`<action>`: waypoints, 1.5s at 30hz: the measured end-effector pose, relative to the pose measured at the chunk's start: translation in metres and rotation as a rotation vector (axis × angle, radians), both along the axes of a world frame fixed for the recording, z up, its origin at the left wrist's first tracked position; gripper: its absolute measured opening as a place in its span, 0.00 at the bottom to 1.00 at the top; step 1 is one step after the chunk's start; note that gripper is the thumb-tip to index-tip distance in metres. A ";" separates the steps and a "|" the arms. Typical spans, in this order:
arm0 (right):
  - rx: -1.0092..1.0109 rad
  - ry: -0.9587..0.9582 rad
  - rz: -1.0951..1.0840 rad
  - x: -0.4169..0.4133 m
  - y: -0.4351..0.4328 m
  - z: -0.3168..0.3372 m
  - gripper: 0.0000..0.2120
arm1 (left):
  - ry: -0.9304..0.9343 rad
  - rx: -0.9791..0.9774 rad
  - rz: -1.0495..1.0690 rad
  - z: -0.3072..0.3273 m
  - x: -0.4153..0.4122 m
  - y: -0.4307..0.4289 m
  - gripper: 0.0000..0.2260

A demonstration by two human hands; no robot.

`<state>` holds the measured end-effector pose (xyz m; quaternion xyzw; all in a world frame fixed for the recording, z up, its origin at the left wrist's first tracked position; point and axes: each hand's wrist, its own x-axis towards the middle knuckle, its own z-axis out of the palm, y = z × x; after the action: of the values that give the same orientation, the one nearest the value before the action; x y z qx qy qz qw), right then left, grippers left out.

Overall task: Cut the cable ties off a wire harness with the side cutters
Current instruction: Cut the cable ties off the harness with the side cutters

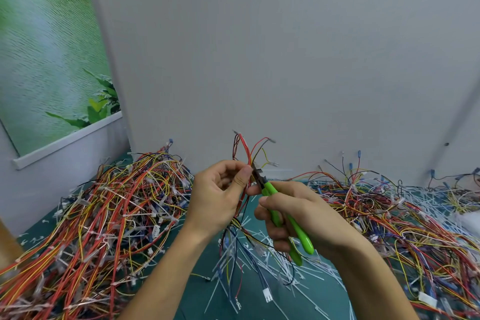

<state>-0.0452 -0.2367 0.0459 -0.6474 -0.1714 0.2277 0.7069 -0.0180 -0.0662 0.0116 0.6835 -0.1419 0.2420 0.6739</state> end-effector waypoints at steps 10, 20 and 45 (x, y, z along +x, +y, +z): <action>0.071 0.071 0.053 -0.004 0.006 0.004 0.26 | 0.311 -0.296 -0.220 0.000 0.003 -0.002 0.10; -0.033 0.020 -0.069 -0.002 0.003 0.000 0.15 | 0.081 -0.103 -0.036 -0.003 0.004 -0.004 0.03; -0.068 -0.036 -0.047 0.003 0.008 -0.007 0.21 | 0.171 -0.175 -0.048 -0.006 0.007 -0.005 0.04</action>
<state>-0.0425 -0.2284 0.0389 -0.6789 -0.1609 0.2048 0.6865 -0.0112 -0.0711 0.0053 0.6367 -0.0788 0.1781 0.7461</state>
